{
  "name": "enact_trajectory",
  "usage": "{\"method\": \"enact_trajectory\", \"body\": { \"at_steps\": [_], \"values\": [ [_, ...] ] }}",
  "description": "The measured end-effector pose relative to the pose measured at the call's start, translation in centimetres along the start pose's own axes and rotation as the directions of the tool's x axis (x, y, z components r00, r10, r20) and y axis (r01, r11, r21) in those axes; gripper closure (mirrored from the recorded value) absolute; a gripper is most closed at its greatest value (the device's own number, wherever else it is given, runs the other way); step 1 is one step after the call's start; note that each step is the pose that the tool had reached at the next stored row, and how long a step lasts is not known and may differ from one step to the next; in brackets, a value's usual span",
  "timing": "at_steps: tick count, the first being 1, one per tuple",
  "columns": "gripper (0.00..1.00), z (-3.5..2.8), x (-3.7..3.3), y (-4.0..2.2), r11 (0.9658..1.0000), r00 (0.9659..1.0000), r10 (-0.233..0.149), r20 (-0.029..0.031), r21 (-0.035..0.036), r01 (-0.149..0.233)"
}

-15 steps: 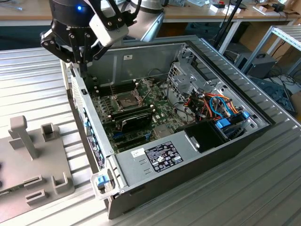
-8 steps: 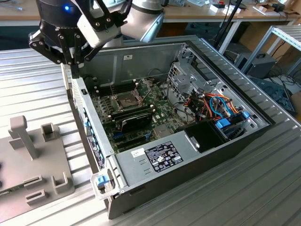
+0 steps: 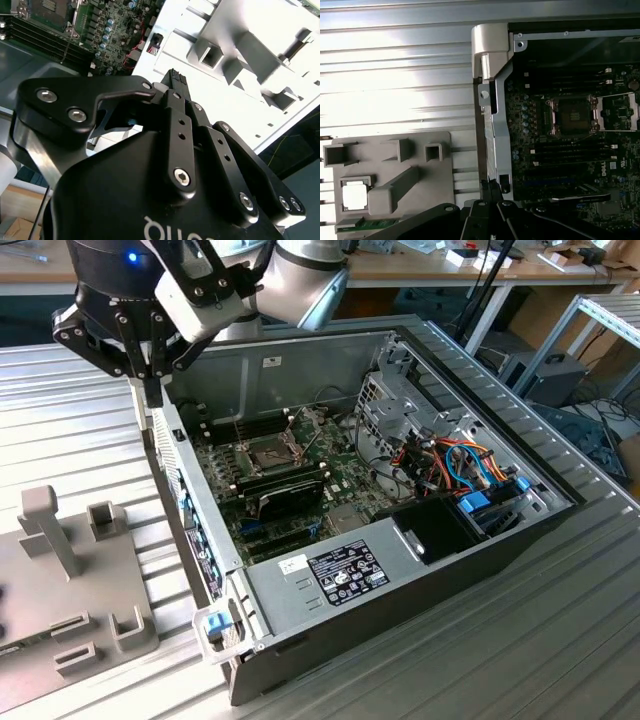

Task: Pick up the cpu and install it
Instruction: 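Reach for the cpu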

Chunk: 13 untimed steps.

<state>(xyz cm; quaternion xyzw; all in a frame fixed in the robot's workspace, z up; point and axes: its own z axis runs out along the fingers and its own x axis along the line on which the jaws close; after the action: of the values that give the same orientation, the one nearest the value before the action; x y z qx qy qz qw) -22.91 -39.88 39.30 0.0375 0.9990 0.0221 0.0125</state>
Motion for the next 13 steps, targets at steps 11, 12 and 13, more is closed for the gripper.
{"method": "enact_trajectory", "body": {
  "at_steps": [11,12,13],
  "values": [
    [0.89,-0.05,1.9,-0.14,1.0,1.0,0.0,-0.0001,0.0,0.0],
    [0.89,-0.05,1.99,-0.15,1.0,1.0,0.0,-0.0001,0.0,0.0],
    [0.89,-0.06,2.19,-0.16,1.0,1.0,0.0,0.0,0.0,0.0]
  ]
}}
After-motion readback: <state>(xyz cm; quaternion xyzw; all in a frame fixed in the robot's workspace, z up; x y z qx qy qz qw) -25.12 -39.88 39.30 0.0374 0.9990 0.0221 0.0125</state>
